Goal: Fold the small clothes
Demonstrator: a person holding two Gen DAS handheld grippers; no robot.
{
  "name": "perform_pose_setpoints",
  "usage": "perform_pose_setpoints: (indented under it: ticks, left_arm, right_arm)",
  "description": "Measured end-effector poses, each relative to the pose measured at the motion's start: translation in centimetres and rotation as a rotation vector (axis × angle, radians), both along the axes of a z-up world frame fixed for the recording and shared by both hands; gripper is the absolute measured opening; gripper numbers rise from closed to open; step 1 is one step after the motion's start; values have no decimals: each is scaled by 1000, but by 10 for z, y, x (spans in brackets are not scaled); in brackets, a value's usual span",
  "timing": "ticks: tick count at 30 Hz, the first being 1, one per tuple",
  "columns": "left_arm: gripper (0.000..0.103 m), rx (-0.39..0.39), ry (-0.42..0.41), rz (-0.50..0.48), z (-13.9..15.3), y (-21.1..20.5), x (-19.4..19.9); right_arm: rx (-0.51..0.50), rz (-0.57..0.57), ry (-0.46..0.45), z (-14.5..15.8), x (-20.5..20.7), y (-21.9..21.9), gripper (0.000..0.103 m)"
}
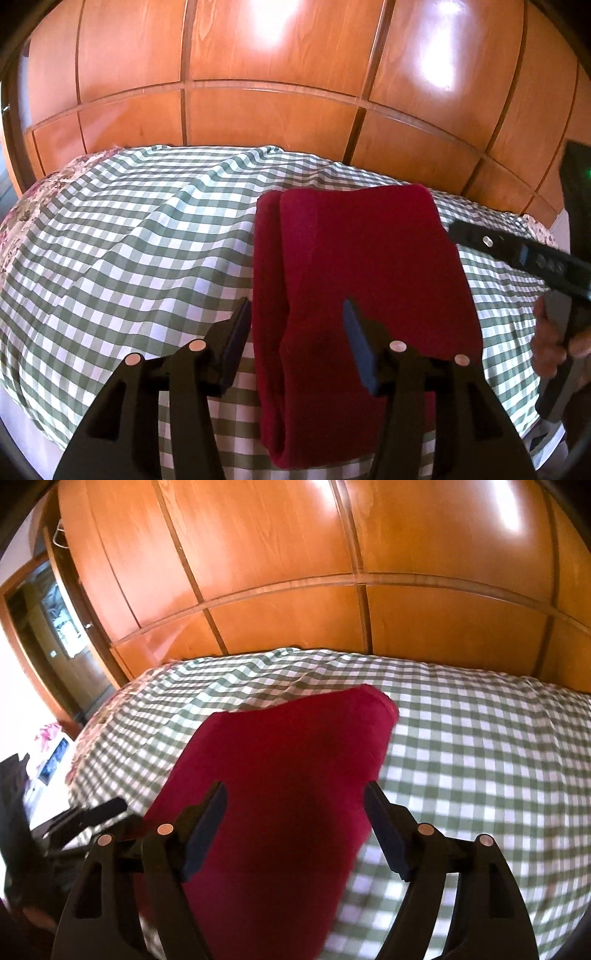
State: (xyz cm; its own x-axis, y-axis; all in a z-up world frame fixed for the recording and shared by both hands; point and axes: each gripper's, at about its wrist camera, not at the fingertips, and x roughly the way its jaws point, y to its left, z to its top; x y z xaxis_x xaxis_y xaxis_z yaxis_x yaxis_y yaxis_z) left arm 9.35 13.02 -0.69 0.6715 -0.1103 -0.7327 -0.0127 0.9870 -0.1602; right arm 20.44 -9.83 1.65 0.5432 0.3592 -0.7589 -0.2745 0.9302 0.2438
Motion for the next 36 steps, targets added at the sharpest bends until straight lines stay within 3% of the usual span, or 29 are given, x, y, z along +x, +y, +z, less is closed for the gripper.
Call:
perform_pose_setpoints:
  ticks: [4,5,9,16,19,21,22,25,27,29,32,34,36]
  left_arm:
    - [52,-2,21,12,-8,3,2]
    - [57,-12,26,19,-10,6,3]
    - [61,-105,53,44,-15,26,6]
    - [59,-256,101,54,-23,48,38]
    - [50,-268,130,29,-30,45,54]
    - [33,-271,150,8,-36,41,61]
    - [19,-258,158,-8,-39,36,62]
    - [6,-156,122,11,-38,28,55]
    - [6,-76,144,44,-46,26,55]
    - [6,-99,184,58,-61,31,53]
    - [10,-117,167,98,-56,36,47]
    - [10,-116,140,128,-45,39,43]
    - [19,-110,108,121,-34,38,39]
  right_arm:
    - [-17,-1,20,-8,16,11,75]
    - [-17,-1,26,-10,18,14,75]
    - [-25,-17,34,-19,17,21,75]
    - [-12,-39,16,-16,11,12,75]
    - [-19,-48,5,-14,10,8,75]
    - [-17,-53,-5,-11,9,7,75]
    - [-13,-53,-12,-9,9,6,75]
    - [-4,-42,-19,-9,14,11,75]
    - [-13,-30,-8,-16,20,19,75]
    - [-43,-20,31,-36,29,33,75]
    - [-120,1,63,-68,33,51,77]
    - [-127,-8,43,-69,31,53,77]
    - [-125,-6,46,-68,31,52,77]
